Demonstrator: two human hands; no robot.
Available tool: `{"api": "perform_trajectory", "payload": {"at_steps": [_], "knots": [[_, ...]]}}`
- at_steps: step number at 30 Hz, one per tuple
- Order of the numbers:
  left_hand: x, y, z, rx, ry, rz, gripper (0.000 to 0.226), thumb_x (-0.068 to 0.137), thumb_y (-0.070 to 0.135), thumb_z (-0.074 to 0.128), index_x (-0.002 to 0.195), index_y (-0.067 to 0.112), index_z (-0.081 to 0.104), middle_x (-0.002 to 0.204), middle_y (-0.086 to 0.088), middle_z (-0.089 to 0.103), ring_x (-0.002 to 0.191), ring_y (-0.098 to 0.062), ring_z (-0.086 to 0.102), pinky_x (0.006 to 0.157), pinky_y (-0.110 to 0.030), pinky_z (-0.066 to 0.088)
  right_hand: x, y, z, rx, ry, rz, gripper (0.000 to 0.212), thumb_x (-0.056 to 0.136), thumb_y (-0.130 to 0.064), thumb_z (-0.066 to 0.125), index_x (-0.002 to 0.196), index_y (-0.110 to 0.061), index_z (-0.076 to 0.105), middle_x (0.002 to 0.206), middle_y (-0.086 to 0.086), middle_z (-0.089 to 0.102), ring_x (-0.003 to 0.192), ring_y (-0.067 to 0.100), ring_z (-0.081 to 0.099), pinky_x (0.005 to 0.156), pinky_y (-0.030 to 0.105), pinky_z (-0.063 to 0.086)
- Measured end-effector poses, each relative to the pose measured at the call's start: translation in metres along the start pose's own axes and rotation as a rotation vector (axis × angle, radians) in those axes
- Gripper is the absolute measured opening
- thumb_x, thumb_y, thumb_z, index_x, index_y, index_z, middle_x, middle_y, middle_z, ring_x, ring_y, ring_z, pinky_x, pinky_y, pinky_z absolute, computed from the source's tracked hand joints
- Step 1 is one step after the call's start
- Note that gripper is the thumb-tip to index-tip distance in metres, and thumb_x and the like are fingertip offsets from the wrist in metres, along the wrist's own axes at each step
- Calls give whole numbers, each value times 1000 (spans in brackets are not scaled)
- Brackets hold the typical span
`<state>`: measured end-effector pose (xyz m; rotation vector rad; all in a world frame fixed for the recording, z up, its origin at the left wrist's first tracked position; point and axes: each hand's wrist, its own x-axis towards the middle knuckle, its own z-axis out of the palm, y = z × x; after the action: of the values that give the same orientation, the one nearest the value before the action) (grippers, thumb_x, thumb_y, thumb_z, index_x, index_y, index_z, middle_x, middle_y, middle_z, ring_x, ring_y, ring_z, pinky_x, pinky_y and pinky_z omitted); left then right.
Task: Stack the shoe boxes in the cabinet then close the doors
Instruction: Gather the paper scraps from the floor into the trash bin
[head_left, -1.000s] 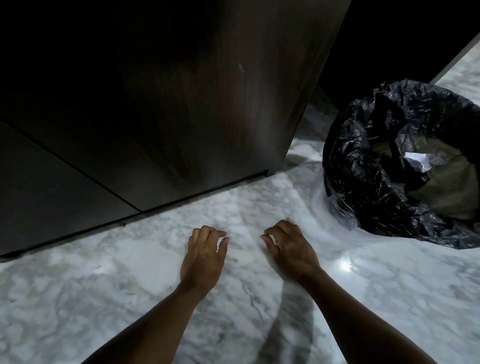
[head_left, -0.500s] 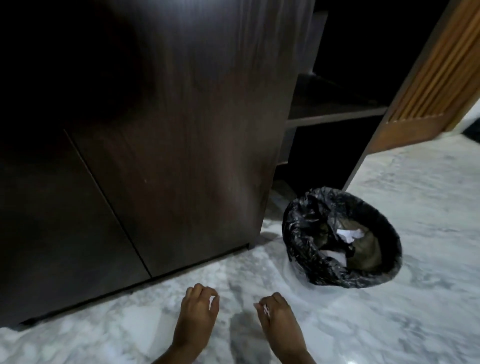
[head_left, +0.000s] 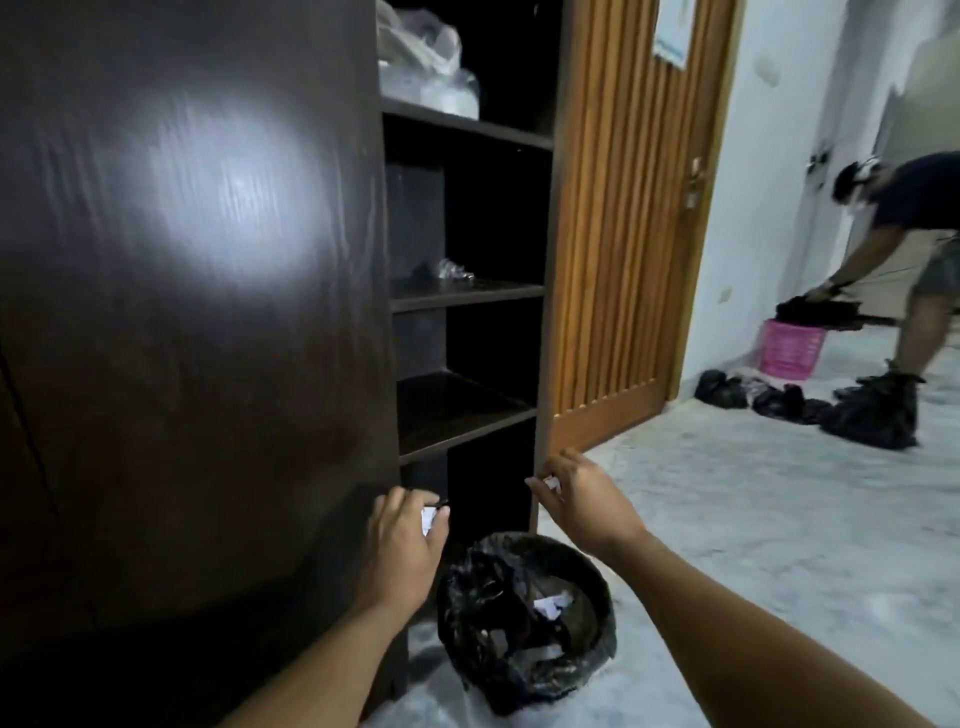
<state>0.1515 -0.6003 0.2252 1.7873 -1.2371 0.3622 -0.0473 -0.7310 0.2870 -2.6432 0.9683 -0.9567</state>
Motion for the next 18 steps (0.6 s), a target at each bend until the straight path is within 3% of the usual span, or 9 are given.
{"api": "perform_trajectory", "payload": {"at_steps": [4,7,10,13,18], "knots": [[39,47,28,-47,-30,88,16,94,31,64,104,19,68,101,5,58,100,-19,51,88,-37,46,19,34,-32,-57,-14,2,28,99,-40,56,100,-14,67,100,4,59,88,26,61,75,41,50],[36,53,63,-46,-115,96,22,96,38,58,110,23,65,106,9,55,105,-14,47,90,-30,43,17,61,-14,-66,-110,33,29,99,-42,56,102,-15,66,103,3,62,89,23,61,75,40,52],[14,33,103,-28,-202,19,25,97,41,54,115,26,64,109,11,53,107,-12,45,90,-26,41,9,91,25,-35,-269,84,32,97,-45,58,100,-15,68,102,2,67,88,21,62,75,38,54],[-10,6,142,-10,-308,-106,25,98,38,55,116,23,63,113,6,55,112,-17,46,95,-31,40,1,119,68,-27,-433,147,28,95,-44,60,98,-18,69,99,3,70,86,21,64,75,41,56],[-43,-32,191,-3,-539,-242,32,99,38,52,126,22,57,124,1,52,124,-21,42,101,-37,40,-6,141,123,105,-508,274,23,94,-33,63,93,-12,71,96,7,72,86,22,66,68,35,52]]}}
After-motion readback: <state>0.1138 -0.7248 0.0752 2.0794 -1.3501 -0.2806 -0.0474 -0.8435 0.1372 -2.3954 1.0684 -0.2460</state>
